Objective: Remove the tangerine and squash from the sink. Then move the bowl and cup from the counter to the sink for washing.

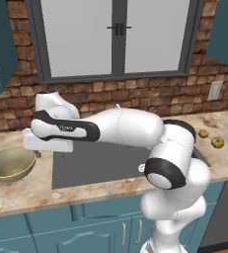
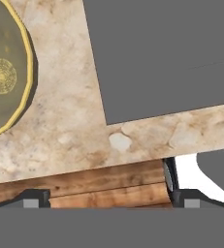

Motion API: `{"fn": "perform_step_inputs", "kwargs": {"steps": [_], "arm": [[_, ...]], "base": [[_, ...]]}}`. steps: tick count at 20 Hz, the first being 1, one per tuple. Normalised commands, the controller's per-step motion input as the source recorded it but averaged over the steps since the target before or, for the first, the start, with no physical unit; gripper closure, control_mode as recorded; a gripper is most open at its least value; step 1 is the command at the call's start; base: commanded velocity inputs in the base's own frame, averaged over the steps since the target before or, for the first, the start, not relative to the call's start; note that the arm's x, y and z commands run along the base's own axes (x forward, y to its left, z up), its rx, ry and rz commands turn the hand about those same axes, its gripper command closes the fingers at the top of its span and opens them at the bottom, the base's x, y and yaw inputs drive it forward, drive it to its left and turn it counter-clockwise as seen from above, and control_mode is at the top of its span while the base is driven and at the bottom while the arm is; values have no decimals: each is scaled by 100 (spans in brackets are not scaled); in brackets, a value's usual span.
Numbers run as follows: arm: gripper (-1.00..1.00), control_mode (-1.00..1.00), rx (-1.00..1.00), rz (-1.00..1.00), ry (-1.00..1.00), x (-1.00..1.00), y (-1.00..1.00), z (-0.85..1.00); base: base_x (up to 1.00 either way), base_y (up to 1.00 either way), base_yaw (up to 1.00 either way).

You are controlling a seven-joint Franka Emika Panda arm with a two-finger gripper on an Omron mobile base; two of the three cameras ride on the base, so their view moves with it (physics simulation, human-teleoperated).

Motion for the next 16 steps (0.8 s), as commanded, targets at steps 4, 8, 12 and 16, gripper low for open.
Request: {"fn": "perform_step_inputs", "kwargs": {"steps": [4,8,12,16], "arm": [[-100,-100,1,0,-7,17,15,-17],[-100,-100,0,0,-11,16,14,-16],[-100,-100,0,0,-9,18,12,-14],[-100,-100,1,0,-1,21,12,-13]], "base": [[0,0,0],[0,0,0],[0,0,0],[0,0,0]]}}
